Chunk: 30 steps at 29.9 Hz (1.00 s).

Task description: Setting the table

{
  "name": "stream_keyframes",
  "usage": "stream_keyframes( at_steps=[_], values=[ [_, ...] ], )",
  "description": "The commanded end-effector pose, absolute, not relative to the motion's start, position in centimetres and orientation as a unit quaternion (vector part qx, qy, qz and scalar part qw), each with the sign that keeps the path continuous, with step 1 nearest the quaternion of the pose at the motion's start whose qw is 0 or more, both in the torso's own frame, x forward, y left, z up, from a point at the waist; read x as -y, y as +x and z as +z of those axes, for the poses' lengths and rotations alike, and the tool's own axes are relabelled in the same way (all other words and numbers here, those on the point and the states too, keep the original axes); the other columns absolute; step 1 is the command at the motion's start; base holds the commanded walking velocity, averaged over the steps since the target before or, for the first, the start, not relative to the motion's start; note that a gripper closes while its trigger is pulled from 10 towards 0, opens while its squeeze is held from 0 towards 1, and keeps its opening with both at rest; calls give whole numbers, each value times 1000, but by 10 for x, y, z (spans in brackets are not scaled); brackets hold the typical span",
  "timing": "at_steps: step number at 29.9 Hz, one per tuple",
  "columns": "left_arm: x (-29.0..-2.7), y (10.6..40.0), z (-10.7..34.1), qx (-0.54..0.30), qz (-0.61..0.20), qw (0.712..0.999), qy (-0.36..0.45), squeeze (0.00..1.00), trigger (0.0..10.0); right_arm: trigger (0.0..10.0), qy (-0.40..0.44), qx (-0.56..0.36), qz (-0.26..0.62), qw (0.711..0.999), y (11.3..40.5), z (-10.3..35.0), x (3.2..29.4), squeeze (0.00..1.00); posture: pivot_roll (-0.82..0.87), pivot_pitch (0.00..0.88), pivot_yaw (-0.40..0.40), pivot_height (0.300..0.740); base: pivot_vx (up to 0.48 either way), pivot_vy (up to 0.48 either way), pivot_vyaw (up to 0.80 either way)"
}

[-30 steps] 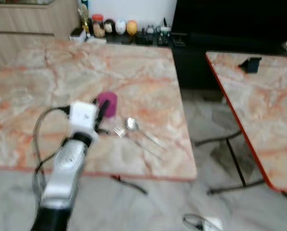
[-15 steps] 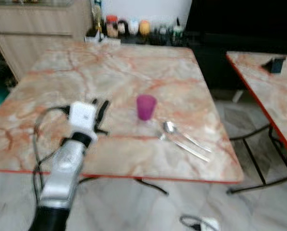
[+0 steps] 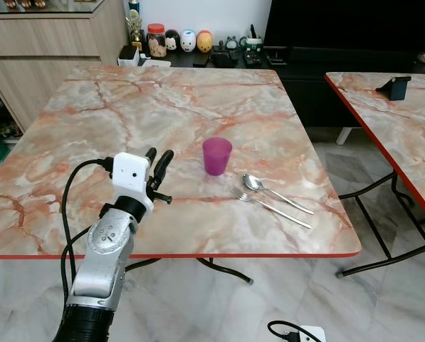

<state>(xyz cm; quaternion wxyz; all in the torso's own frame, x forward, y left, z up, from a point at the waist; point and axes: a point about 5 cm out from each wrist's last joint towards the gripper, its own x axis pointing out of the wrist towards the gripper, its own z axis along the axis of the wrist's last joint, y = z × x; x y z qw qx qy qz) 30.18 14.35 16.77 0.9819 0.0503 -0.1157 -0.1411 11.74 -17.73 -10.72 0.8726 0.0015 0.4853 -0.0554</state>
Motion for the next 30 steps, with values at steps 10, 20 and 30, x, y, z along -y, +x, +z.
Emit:
stream_keyframes(
  at_steps=[10, 20, 30],
  values=[
    [-142, 300, 161, 95, -139, 983, 71, 1000, 10000, 10000, 3, -486, -63, 872, 117, -107, 180, 0, 44, 0, -51, 740, 0, 0, 0],
    [-143, 300, 163, 98, -131, 984, 69, 294, 10000, 10000, 2, -486, -62, 872, 118, -107, 181, 0, 45, 0, -55, 740, 0, 0, 0],
    [-142, 299, 164, 98, -139, 984, 57, 0, 10000, 10000, 3, -485, -64, 872, 119, -107, 181, 0, 45, 0, -56, 740, 27, 0, 0]
  ],
)
